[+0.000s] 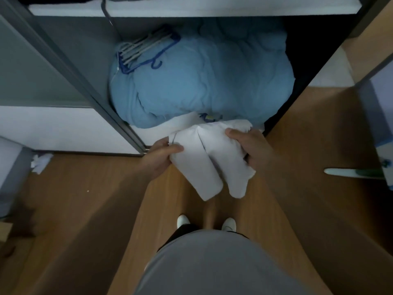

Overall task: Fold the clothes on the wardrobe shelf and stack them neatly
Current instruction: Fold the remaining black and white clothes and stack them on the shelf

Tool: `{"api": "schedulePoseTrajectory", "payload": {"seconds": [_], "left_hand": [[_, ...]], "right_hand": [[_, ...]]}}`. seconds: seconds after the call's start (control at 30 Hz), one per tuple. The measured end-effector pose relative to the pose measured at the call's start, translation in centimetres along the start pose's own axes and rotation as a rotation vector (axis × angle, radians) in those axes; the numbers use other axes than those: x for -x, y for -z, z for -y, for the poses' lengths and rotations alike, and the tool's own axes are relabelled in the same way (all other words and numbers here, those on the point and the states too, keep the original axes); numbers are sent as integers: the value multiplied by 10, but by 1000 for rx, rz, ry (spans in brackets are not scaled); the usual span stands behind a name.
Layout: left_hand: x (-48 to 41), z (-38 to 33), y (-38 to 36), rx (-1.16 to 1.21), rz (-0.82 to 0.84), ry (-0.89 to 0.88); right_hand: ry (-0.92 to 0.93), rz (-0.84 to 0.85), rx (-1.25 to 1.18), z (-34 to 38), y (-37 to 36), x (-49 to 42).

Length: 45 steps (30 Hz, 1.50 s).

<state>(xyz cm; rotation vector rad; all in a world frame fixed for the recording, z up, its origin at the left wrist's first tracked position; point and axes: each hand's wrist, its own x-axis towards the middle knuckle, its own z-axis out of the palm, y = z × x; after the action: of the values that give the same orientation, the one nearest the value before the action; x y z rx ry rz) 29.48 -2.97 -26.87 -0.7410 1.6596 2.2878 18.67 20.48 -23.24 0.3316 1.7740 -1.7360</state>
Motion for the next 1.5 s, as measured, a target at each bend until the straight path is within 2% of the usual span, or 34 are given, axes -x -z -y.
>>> {"api": "schedulePoseTrajectory", "payload": {"seconds": [0.1, 0.2, 0.27, 0.37, 0.43, 0.47, 0.53, 0.6, 0.63, 0.7, 0.8, 0.9, 0.97, 1.03, 1.1, 1.17, 1.3, 1.43, 1.5], "left_hand": [[-4, -5, 5, -152, -217, -132], [-9, -12, 20, -258, -337, -173], [-8, -21, 28, -179, -354, -201], [-2, -37, 40, -119, -308, -219], [3, -48, 50, -109, -281, -193], [6, -53, 56, -93, -268, -174], [10, -65, 69, -83, -206, -154], [15, -80, 79, -106, -87, -140], [17, -88, 83, -140, -29, -123], [20, -102, 89, -300, 44, -102], [23, -121, 93, -646, 96, -119], [24, -139, 95, -1023, 110, -172], [24, -149, 100, -1163, 122, -211], [24, -160, 108, -1266, 68, -255], [23, -172, 119, -1353, -94, -329], [23, -188, 129, -1327, -269, -402], [24, -227, 131, -1196, -460, -528], [15, -267, 127, -1126, -527, -583], [5, -287, 126, -903, -483, -581]], "right_hand": [[23, 11, 146, 4, 0, -7], [32, -10, 189, 10, -8, -9], [57, -47, 209, 14, -18, -12], [215, -78, 230, 20, -34, -8], [260, 91, 246, 23, -40, -5], [254, 199, 326, 26, -45, -2], [274, 308, 678, 31, -59, 1], [302, 262, 1060, 33, -76, -1], [318, 217, 1178, 34, -85, -1], [362, 136, 1289, 43, -101, 0], [413, 76, 1271, 66, -118, 1], [397, 96, 1207, 92, -130, 2], [399, 124, 1207, 108, -139, 5], [430, 132, 1240, 122, -147, 6], [491, 120, 1252, 133, -154, 7], [529, 108, 1236, 144, -159, 6], [603, 37, 1343, 170, -160, 0], [772, -242, 1421, 203, -161, -15], [857, -302, 1255, 220, -167, -23]]}}
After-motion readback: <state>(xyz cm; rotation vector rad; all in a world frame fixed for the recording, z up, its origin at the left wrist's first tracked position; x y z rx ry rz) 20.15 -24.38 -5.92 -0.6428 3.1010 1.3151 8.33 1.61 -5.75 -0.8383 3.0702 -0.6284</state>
